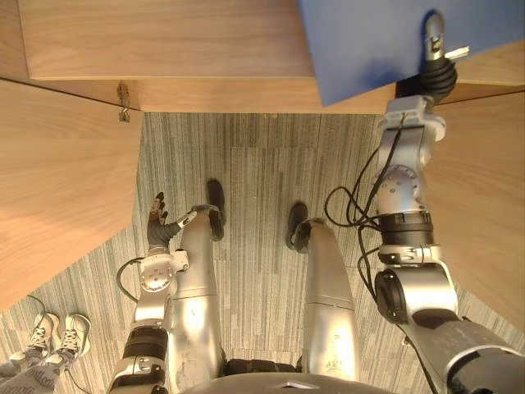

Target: Walk over to the cabinet, pick up the folder, carry it to the office cabinet, place the folder inside the office cabinet, then close the office cabinet door

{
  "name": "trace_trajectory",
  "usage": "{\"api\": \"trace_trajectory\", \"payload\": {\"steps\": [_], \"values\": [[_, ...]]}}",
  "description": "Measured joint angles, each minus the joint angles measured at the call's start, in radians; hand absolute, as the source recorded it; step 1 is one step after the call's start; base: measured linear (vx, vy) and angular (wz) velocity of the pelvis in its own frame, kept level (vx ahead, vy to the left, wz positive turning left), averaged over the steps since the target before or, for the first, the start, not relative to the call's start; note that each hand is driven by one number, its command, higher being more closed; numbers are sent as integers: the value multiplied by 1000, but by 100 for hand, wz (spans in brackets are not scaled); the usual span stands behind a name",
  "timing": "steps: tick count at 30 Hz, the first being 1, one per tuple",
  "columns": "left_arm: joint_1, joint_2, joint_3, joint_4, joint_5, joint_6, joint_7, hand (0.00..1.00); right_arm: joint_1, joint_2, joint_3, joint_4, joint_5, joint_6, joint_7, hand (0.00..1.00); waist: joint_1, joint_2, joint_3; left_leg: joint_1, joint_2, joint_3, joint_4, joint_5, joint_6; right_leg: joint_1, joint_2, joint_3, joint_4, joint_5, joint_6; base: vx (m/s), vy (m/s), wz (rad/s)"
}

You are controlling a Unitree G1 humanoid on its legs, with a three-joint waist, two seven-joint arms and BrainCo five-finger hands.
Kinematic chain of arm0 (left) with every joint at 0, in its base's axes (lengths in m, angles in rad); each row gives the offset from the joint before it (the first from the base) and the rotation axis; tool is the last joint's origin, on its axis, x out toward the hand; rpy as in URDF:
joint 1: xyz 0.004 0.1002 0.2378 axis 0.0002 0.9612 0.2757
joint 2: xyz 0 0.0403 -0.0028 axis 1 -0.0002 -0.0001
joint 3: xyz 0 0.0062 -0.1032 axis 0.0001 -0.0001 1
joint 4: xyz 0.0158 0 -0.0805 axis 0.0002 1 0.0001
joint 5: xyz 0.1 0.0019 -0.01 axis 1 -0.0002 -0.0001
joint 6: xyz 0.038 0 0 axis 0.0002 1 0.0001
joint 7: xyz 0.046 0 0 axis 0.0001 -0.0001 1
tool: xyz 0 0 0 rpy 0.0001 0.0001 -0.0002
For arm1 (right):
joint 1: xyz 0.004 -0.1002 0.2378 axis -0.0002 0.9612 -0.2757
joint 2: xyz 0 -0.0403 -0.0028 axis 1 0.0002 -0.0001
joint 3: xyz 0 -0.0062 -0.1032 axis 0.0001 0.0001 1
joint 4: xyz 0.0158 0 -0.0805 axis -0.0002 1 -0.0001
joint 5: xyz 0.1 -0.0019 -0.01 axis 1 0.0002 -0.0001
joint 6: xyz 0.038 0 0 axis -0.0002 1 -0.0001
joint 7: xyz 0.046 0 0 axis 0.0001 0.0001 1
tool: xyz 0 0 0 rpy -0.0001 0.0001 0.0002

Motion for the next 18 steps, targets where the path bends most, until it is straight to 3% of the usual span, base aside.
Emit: {"api": "trace_trajectory", "payload": {"steps": [18], "values": [[1,-9,-7,-20,-45,-1,12,0,-303,-26,-37,161,138,-41,-105,100,2,0,0,-29,-28,-38,-104,80,-24,-23,-20,-66,-48,19,-22,-4,-15,10]]}}
